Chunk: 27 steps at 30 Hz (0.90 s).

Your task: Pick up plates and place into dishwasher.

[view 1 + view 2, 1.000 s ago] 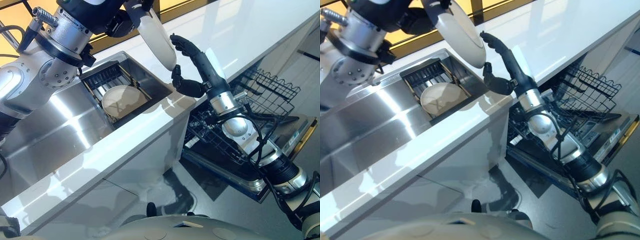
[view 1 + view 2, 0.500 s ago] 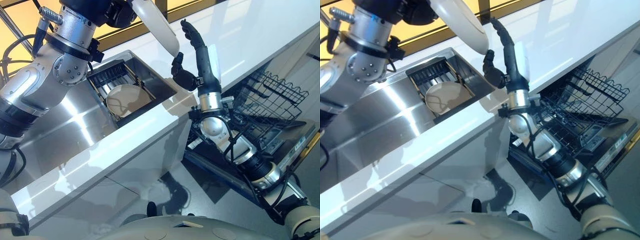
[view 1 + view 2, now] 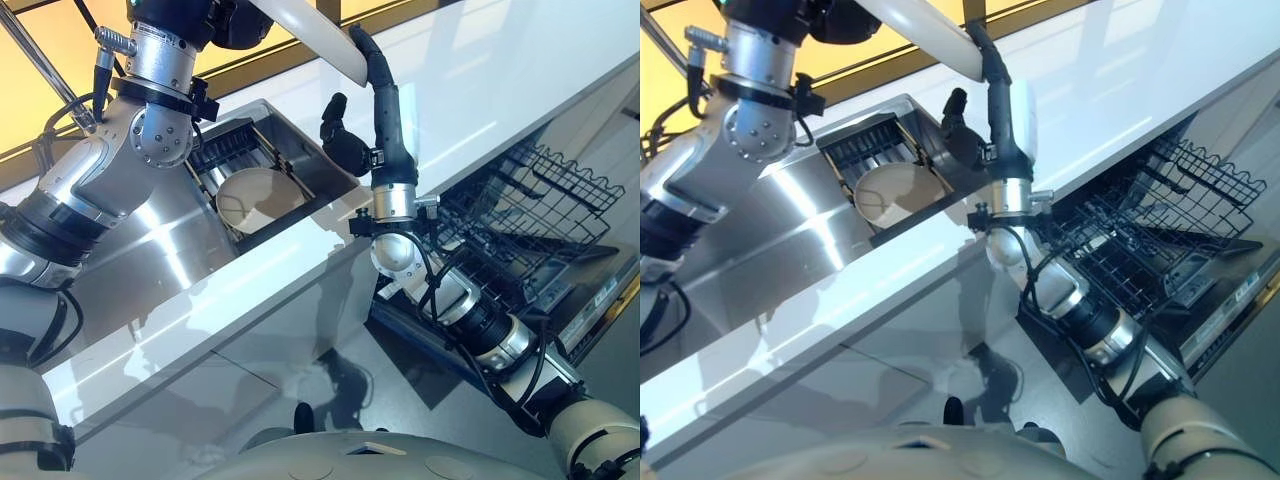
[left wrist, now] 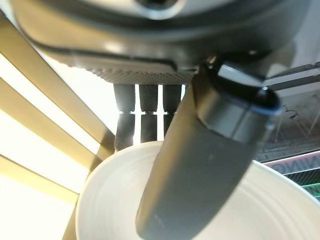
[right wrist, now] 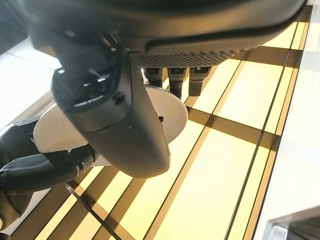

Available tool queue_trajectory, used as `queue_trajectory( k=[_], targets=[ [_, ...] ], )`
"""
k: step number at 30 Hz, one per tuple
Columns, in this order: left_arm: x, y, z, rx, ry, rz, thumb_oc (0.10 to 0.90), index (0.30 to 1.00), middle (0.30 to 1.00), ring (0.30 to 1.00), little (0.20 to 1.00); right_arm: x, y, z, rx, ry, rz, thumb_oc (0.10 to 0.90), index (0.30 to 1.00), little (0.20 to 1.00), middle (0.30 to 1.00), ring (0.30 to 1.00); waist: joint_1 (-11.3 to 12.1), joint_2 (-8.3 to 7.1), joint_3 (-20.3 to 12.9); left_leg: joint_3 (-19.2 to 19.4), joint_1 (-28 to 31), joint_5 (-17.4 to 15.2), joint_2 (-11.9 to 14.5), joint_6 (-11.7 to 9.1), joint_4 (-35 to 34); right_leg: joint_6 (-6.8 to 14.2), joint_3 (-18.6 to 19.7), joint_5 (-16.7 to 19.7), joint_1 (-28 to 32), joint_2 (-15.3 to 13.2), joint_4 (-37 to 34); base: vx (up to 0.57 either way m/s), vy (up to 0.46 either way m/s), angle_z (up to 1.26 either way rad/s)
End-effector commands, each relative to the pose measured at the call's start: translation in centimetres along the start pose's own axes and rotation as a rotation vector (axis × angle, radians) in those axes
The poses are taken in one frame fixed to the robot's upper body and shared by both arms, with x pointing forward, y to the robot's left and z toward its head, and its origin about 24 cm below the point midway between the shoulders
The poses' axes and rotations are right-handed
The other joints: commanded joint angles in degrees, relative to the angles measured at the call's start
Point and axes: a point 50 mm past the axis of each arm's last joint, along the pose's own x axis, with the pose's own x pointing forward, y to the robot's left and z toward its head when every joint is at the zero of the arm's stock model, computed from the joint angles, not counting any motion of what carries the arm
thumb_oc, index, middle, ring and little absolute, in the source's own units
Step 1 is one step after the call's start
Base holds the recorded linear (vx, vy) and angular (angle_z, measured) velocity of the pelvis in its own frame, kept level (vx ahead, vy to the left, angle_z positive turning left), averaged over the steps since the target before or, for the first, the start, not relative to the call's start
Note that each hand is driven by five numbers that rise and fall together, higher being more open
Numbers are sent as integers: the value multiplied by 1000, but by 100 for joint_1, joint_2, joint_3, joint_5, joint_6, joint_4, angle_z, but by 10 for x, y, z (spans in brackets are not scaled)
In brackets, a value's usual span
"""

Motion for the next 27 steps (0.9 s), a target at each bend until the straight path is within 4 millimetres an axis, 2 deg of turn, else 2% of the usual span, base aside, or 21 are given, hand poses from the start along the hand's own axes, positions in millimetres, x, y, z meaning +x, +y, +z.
queue_trajectory(
  k=[1,10,19,23,27],
  targets=[
    [41,40,3,0,-8,235,100,300,300,300,200,22,4,58,92,-295,-14,800,900,900,900,900,120,-79,-577,22,196,-505,-241,3,5,71,-1,603,-462,217,71,0,0,0],
    [34,33,-4,41,-12,186,100,300,300,300,200,26,-3,65,100,-345,-57,800,900,900,900,900,137,-80,-562,6,199,-501,-260,12,5,56,5,634,-447,234,29,0,0,0],
    [17,25,-6,72,-53,83,100,300,300,300,200,43,-43,89,76,-472,-170,800,900,900,900,900,147,-112,-524,-111,239,-515,-277,36,5,41,67,591,-448,267,112,0,0,0],
    [11,22,-5,67,-66,34,100,300,300,300,200,48,-55,94,103,-476,-127,800,900,900,900,900,140,-149,-539,-140,260,-514,-278,47,5,27,85,584,-447,281,130,0,0,0],
    [4,14,-7,67,-55,-28,100,300,300,300,200,49,-55,94,152,-436,16,800,900,900,900,900,120,-190,-556,-138,290,-521,-281,56,5,18,70,586,-423,290,121,0,0,0]
  ],
)
